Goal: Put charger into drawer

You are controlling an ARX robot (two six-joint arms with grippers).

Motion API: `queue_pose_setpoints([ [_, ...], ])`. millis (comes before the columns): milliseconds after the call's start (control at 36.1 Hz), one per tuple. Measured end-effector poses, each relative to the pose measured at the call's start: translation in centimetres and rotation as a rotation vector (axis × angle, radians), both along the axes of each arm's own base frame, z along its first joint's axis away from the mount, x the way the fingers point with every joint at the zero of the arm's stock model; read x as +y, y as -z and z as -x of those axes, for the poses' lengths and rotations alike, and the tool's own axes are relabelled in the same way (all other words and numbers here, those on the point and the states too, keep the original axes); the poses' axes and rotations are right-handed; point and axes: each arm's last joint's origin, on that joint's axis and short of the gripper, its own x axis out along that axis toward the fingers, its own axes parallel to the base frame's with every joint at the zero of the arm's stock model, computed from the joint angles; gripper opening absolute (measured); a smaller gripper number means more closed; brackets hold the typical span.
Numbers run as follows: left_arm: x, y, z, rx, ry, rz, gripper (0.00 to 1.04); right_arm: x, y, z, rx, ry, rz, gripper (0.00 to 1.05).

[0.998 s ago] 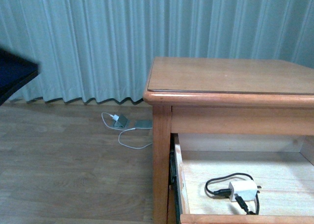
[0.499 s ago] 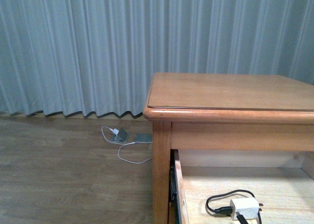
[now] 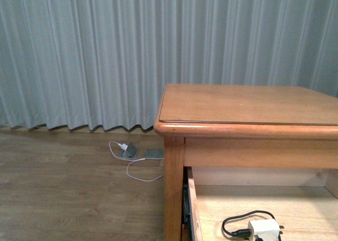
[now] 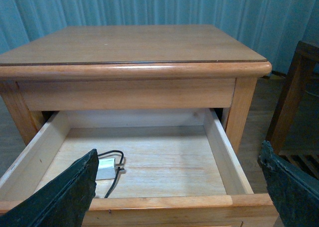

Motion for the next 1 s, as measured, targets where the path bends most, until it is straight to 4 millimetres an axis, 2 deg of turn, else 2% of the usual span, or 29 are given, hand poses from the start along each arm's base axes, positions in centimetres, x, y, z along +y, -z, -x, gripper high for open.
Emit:
queue_pose_setpoints([
  [83, 0.0, 0.3, 0.1, -0.001, 0.0, 0.0, 0.04, 0.0, 0.0, 0.0, 0.0, 0.0, 0.0, 0.96],
  [361, 0.0, 1.4, 1.3, 0.008, 0.002, -0.004, 0.04, 0.0, 0.0, 0.0, 0.0, 0.0, 0.0, 0.96],
  [555, 0.0, 2.0, 1.4, -0.007, 0.001, -0.003, 0.04, 0.0, 0.0, 0.0, 0.0, 0.0, 0.0, 0.96],
  [860, 0.0, 1.9, 1.5, -0.019, 0.0, -0.007, 0.04, 0.0, 0.0, 0.0, 0.001, 0.0, 0.0, 0.96],
  [943, 0.0, 1.9, 1.5, -0.019, 0.0, -0.007, 0.18, 0.0, 0.1, 0.0, 0.01, -0.024, 0.009, 0.96],
  [998, 0.0, 1.9, 1.5, -0.019, 0.0, -0.006, 0.29, 0.1, 0.6, 0.0, 0.071, -0.123, 0.03, 0.96],
])
